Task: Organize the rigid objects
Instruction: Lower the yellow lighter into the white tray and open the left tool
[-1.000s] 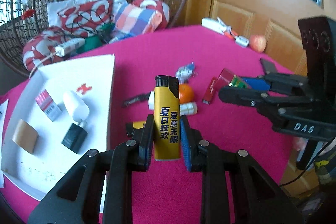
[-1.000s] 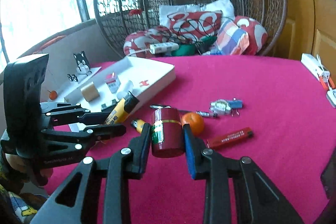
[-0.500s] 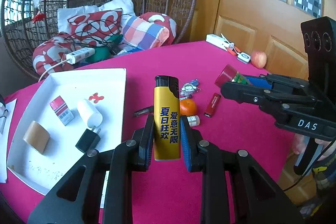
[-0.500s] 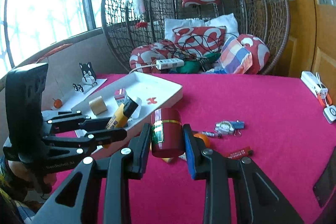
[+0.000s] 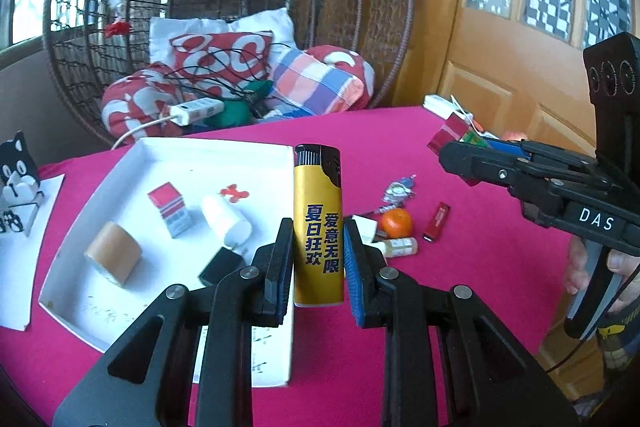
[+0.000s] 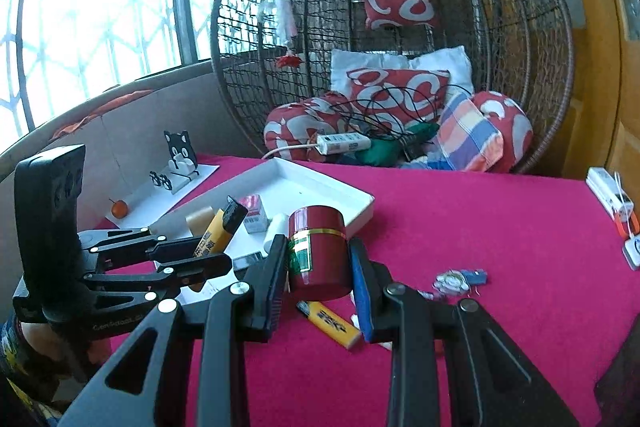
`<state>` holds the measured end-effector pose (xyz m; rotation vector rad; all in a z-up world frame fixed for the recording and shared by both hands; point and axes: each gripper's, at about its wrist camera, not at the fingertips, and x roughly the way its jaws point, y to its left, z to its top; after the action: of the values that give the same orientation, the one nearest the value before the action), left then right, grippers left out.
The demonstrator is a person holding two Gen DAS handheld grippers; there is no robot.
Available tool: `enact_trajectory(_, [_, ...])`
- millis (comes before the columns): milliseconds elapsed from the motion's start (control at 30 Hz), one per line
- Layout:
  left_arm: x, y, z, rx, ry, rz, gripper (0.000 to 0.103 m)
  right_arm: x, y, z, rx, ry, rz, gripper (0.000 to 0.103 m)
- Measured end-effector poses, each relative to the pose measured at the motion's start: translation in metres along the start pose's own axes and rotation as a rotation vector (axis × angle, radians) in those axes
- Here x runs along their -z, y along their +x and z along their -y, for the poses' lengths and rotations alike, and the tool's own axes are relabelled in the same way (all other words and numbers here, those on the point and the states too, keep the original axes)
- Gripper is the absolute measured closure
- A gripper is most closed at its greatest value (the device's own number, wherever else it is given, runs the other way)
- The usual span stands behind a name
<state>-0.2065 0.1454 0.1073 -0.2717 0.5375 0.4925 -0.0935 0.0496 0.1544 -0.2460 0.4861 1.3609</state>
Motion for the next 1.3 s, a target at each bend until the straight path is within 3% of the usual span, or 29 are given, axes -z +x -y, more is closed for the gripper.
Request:
enact_trajectory(433, [-0.001, -0.018, -0.045, -0.074, -0.071, 0.050, 0.080, -0.024, 0.032, -0.028, -0.029, -0.050, -0.011, 0.073])
enact_trajectory(767, [-0.010, -0.030, -0.115, -0.214, -0.192, 0.089, 0.080, -0.044, 0.062, -0.049, -0.022, -0.096, -0.015, 0.073])
enact_trajectory(900, [-0.016, -0.016, -0.139, -0.266, -0.233, 0.071, 0.080, -0.045, 0.084, -0.051, -0.012, -0.086, -0.042, 0.073])
enact_trajectory(1000, [-0.021, 0.005, -0.152, -0.261, -0.274, 0.037, 0.080, -0.045, 0.110, -0.047, 0.016, -0.075, -0.075, 0.073])
enact_trajectory(1300, [-0.002, 0.049, -0.135, -0.234, -0.262, -0.044, 0.080, -0.019, 0.189, -0.030, 0.077, -0.033, -0.240, 0.073])
